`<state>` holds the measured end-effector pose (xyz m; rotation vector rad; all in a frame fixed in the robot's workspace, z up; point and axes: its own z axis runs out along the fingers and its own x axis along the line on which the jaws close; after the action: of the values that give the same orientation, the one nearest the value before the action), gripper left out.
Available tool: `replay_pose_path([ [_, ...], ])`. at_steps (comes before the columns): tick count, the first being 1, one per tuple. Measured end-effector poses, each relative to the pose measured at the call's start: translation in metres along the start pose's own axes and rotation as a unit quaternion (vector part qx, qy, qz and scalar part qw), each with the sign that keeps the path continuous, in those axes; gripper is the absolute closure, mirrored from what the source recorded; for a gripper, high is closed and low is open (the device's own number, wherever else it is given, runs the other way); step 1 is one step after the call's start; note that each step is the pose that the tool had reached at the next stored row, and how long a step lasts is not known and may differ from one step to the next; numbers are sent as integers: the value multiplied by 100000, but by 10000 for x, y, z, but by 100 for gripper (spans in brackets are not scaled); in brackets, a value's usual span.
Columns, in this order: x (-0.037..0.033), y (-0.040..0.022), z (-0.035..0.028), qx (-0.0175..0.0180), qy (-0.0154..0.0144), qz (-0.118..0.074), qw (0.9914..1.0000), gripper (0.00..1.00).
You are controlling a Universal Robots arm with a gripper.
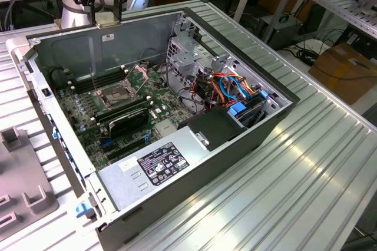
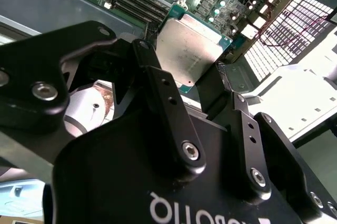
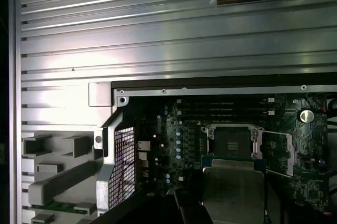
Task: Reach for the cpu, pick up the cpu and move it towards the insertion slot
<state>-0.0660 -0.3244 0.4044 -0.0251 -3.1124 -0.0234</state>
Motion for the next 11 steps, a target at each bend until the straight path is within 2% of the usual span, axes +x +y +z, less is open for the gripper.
replay_pose_path([
  [6, -2, 2, 0, 7, 1, -13, 100000, 45],
  [11, 1, 60, 1, 26, 11, -654, 99998, 45],
])
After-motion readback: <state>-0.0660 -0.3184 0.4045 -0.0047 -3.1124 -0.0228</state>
